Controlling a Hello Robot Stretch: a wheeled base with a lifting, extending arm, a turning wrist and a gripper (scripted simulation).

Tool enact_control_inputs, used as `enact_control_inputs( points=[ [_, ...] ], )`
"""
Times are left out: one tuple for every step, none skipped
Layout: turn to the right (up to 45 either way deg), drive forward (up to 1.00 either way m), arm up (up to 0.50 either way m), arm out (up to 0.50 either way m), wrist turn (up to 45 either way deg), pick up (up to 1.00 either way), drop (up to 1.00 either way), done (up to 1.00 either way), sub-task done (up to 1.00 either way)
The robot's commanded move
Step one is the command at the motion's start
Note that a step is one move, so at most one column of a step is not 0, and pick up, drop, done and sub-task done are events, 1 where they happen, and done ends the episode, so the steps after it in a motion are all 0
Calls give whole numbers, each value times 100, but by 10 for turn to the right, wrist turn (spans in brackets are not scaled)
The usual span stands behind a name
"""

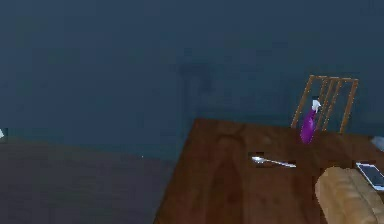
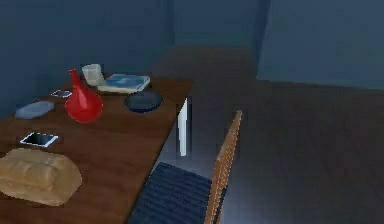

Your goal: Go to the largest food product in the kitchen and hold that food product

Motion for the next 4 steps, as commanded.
enact_control_inputs(
  points=[
    [-390,0,0,0,0,0,0,0,0],
    [0,0,50,0,0,0,0,0,0],
    [0,0,38,0,0,0,0,0,0],
    [0,0,0,28,0,0,0,0,0]
  ],
)
